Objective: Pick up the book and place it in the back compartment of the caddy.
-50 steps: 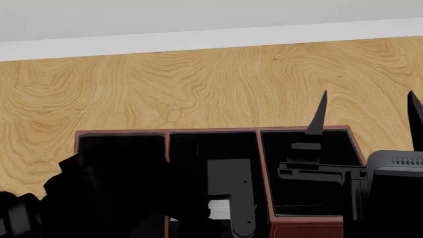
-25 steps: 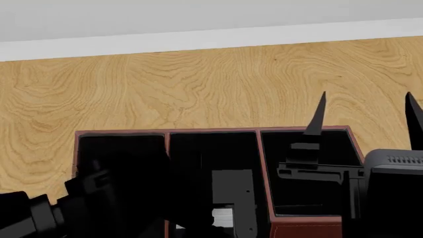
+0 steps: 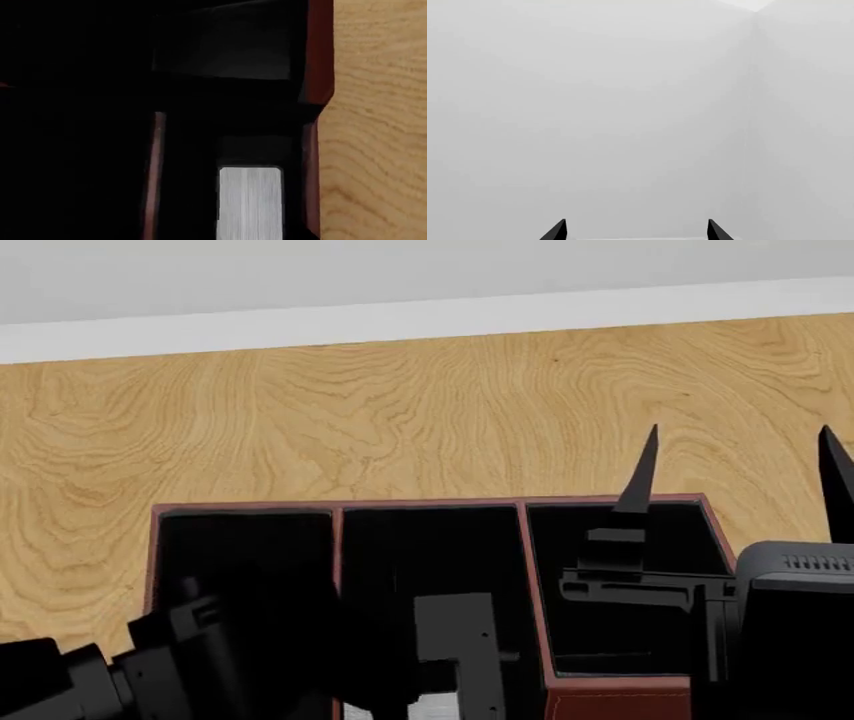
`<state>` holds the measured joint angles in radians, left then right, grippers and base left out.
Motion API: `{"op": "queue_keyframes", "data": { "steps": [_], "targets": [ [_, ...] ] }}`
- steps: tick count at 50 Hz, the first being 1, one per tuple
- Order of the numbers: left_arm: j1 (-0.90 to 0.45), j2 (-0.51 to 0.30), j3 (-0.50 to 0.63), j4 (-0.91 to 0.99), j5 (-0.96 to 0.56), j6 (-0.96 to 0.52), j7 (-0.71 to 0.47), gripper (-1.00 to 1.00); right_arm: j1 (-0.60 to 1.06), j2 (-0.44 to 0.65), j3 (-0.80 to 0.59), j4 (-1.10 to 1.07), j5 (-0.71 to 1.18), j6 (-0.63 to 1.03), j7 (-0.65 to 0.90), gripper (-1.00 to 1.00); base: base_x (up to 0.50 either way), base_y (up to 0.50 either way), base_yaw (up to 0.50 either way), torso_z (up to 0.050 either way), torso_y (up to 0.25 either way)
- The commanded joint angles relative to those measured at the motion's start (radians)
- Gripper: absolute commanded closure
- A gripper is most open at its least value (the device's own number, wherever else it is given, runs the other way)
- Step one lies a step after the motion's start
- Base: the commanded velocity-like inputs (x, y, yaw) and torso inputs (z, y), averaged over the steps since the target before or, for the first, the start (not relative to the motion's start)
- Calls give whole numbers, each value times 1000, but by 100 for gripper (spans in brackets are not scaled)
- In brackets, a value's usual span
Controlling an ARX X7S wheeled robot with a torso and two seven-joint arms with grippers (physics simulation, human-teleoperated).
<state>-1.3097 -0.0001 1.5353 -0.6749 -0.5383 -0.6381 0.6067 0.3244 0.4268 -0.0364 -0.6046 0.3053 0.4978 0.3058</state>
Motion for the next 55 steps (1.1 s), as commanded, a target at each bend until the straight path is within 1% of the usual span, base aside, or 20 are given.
{"op": "queue_keyframes", "data": {
  "steps": [1,22,31,55],
  "targets": [
    [-10,0,6,-37,7,24,-54,-100,1,2,-3,-1,2,0,1,-100,0,0,0,0,0],
    [-38,0,8,-33,-5,23,-64,-100,-7,7,4,-9,10,-5,7,-100,0,0,0,0,0],
    [-70,0,5,1,-27,5,-79,-100,-11,9,9,-23,16,-1,11,-100,0,0,0,0,0],
    [-148,0,3,20,-69,-13,-108,-100,-26,16,23,-50,30,-5,20,-100,0,0,0,0,0]
  ]
}}
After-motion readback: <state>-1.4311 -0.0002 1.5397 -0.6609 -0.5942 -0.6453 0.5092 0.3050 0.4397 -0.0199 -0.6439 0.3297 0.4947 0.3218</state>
